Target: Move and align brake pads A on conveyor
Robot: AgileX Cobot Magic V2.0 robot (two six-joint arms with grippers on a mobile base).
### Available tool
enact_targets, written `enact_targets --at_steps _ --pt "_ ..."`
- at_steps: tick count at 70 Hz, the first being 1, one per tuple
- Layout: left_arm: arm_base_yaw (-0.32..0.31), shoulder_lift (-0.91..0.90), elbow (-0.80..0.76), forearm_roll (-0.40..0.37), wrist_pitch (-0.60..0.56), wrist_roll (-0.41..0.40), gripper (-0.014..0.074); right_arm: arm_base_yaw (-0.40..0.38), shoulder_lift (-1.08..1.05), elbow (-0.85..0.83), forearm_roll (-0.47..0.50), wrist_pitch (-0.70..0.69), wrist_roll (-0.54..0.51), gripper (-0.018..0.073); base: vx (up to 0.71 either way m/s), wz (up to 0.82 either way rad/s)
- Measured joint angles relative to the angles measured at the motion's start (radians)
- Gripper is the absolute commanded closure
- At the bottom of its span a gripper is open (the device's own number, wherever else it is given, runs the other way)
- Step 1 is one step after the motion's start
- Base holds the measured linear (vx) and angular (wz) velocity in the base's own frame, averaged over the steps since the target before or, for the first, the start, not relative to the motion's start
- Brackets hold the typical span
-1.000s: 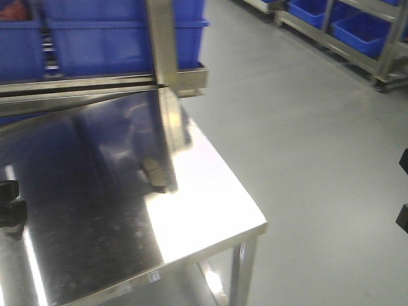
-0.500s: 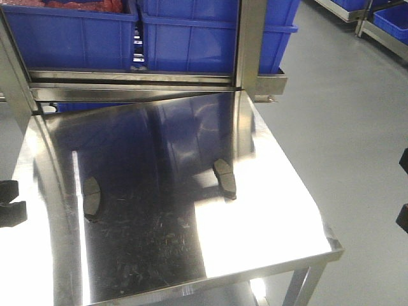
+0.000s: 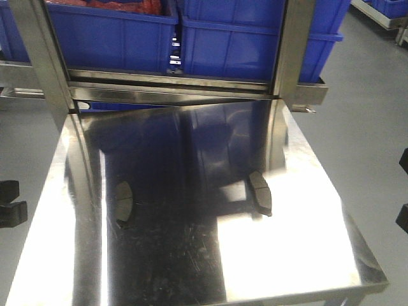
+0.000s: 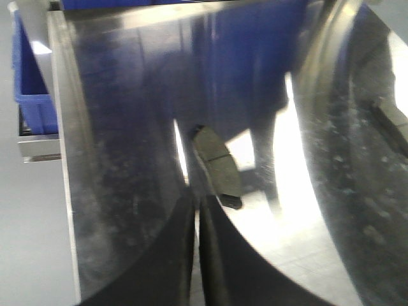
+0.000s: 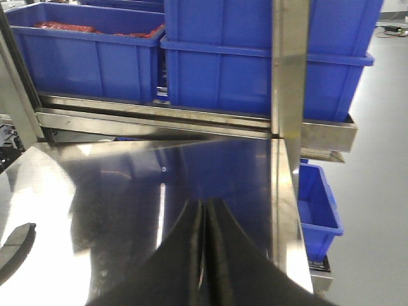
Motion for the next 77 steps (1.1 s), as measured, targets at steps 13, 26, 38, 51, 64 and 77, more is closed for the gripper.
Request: enact_targets --at_steps 13,26,38,51,64,77 --pt "0.000 0.000 0.000 0.000 0.000 0.000 0.0604 0.000 0.000 0.000 0.000 0.000 0.000 0.0568 0.10 0.19" --pt "0.000 0.000 0.000 0.000 0.000 0.000 0.0604 0.000 0.000 0.000 0.000 0.000 0.000 0.0568 0.11 0.14" --pt "0.000 0.000 0.000 0.000 0.000 0.000 0.0604 0.000 0.000 0.000 0.000 0.000 0.000 0.0568 0.09 0.09" --pt "0.000 0.000 0.000 0.000 0.000 0.000 0.0604 0.000 0.000 0.000 0.000 0.000 0.000 0.0568 0.05 0.00" --pt "0.000 0.000 0.000 0.000 0.000 0.000 0.0604 0.000 0.000 0.000 0.000 0.000 0.000 0.0568 0.01 0.00" --pt "0.000 0.000 0.000 0.000 0.000 0.000 0.0604 0.000 0.000 0.000 0.000 0.000 0.000 0.0568 0.00 0.00"
